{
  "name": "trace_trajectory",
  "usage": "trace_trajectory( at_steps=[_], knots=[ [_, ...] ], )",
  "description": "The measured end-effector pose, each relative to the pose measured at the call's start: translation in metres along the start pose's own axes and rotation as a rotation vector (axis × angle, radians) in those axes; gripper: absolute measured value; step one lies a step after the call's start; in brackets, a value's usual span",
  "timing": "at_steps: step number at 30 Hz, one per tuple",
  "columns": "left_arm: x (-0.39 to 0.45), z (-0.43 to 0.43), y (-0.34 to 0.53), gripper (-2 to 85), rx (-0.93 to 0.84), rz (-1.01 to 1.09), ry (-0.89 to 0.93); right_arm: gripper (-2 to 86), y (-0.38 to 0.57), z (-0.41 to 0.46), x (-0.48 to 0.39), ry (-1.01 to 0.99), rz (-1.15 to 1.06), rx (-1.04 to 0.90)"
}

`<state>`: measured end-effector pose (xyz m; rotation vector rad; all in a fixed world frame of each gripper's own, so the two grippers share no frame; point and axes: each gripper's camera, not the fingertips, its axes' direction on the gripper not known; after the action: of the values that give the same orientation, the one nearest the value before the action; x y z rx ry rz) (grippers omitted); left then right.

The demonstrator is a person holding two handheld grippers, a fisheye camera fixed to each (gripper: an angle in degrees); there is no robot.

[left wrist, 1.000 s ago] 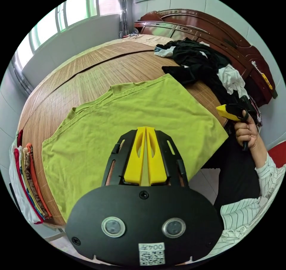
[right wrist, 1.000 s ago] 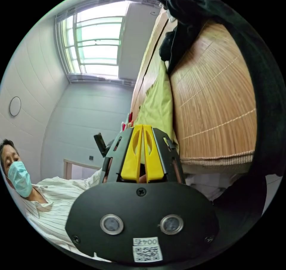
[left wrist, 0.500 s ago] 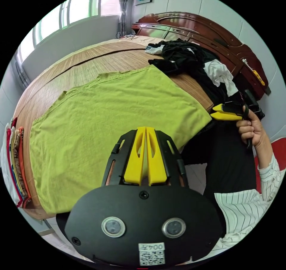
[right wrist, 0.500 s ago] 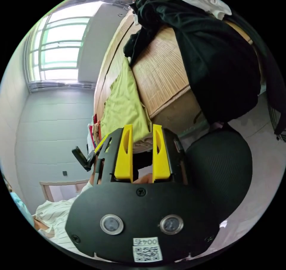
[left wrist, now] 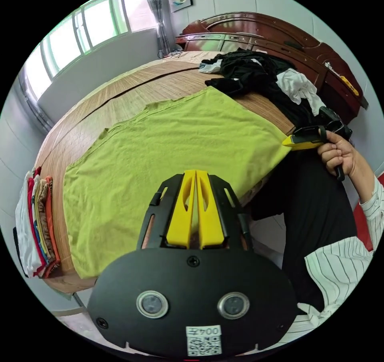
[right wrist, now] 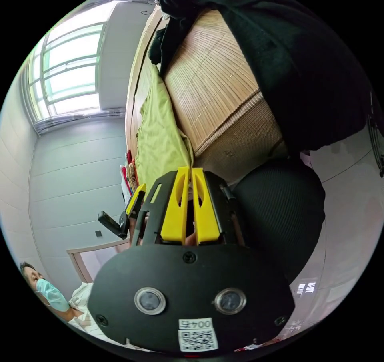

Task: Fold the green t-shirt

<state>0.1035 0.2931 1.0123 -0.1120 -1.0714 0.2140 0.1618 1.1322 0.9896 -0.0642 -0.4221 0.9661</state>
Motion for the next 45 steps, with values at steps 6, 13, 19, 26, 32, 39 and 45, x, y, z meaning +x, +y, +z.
trace_trajectory(
  at_steps=[6,13,19,26,32,39,45],
  knots=[
    [-0.182,-0.063,0.122,0.9,0.070,-0.633,0.029,9.1,0.004,-0.004,-0.012,-0.011,-0.039,0.023],
    [-0.312,-0.077,0.335,3.0,0.312,-1.314,0.329,11.1,0.012,-0.007,0.006,-0.168,0.045,0.078],
    [-0.331,-0.034,0.373,8.5,0.380,-1.315,0.709,13.3,0.006,0.002,-0.009,-0.099,0.036,0.060],
    [-0.337,-0.019,0.374,9.4,0.377,-1.229,0.800,13.6,-0.001,0.014,-0.017,-0.058,0.028,0.019],
    [-0.335,-0.028,0.380,10.8,0.308,-1.189,0.723,13.6,-0.006,0.012,-0.015,-0.051,0.036,0.020],
    [-0.321,-0.015,0.356,12.0,0.280,-1.108,0.763,13.3,-0.015,0.011,-0.013,-0.045,0.031,0.005],
    [-0.301,-0.012,0.333,5.7,0.239,-1.115,0.686,5.7,-0.020,0.008,-0.007,-0.062,0.046,-0.004]
  ],
)
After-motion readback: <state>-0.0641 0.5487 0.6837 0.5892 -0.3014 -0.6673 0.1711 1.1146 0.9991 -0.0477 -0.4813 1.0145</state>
